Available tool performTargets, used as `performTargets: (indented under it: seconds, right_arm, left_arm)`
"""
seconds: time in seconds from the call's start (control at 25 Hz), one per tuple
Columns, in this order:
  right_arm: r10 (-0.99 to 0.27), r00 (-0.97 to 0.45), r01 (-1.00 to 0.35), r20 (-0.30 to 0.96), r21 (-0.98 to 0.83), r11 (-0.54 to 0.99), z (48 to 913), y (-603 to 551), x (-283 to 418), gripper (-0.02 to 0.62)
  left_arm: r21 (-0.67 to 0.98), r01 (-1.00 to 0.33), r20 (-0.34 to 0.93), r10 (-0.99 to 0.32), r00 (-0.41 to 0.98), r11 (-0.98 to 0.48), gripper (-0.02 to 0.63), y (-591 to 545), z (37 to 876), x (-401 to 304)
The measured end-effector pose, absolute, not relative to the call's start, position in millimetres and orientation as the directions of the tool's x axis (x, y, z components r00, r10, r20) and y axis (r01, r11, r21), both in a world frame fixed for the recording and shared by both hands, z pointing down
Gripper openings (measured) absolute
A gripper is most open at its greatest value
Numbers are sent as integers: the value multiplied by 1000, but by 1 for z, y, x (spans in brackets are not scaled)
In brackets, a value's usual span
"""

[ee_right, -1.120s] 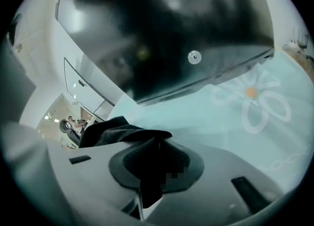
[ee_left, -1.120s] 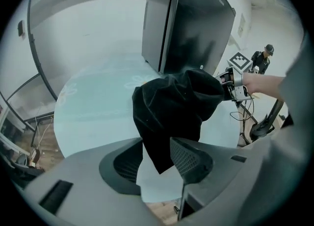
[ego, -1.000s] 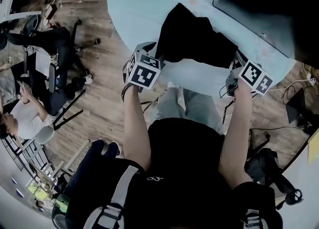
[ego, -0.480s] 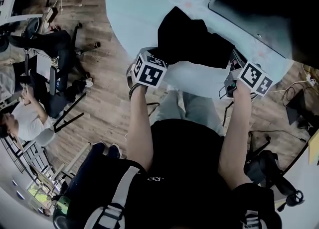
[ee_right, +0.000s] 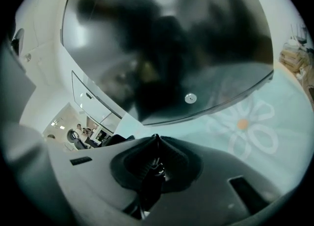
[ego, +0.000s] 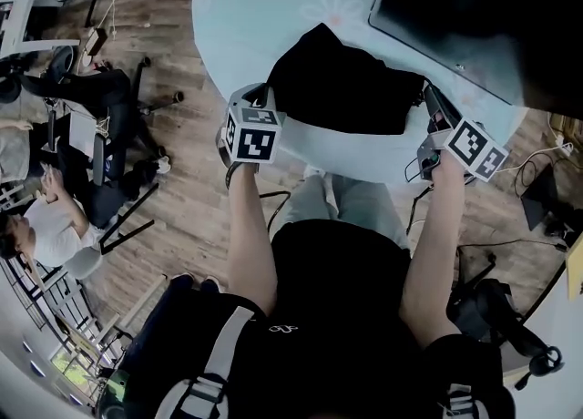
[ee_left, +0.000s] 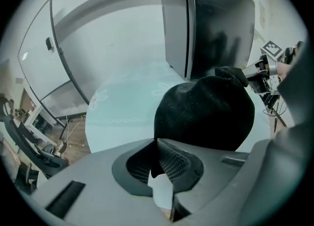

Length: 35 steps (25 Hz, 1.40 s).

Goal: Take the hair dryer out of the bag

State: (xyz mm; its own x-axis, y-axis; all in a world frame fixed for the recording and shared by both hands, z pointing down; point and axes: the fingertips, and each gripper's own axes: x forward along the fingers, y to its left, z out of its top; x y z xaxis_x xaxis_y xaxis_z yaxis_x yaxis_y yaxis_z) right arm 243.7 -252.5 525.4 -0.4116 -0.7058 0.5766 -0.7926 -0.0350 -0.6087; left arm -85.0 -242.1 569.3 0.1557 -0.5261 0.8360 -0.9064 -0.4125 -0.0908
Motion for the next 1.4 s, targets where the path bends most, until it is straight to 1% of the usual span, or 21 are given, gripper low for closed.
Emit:
performTargets:
  seconds: [0.36,0.48,0.56,0.64,0.96,1.12,1.24,1.32,1.4]
  right_arm:
    - [-773,-346,-782,532,-618,-76,504,-251,284,26]
    - [-794,-305,-796,526,-598,-91,497,-249,298,26]
    - [-809,-262,-800,527,-587,-123,494,-245,314,26]
    - [-822,-229,-796,522,-587,-152,492,-242,330,26]
    - [-835,-151,-800,529,-561,-211,488,-227,360,26]
    - [-842,-85,-794,532,-547,-266,484,-210,387,25]
    - [-835,-60,-797,548,-530,-290,489,-198,396,26]
    - [-829,-47,-794,558,-523,-308,493,-192,398,26]
    - [-822,-39,-798,569,-513,-317,496,-185,396,26]
  left_arm:
    - [-126,-926,797,-592,119,-356,23,-253,550,-109]
    - [-169,-936,790,-610,58,-308,21,-252,545,-131]
    - [-184,-949,789,-614,13,-256,21,-249,544,-153]
    - [-172,-962,787,-617,-4,-213,23,-247,544,-168]
    - [-193,-966,776,-630,-44,-170,23,-243,541,-188]
    - [-233,-964,787,-607,-110,-127,21,-234,545,-206]
    - [-230,-966,801,-587,-116,-122,25,-230,553,-209]
    - [-230,-962,811,-576,-107,-145,26,-229,560,-204]
    - [-227,-957,817,-570,-86,-181,41,-231,563,-198]
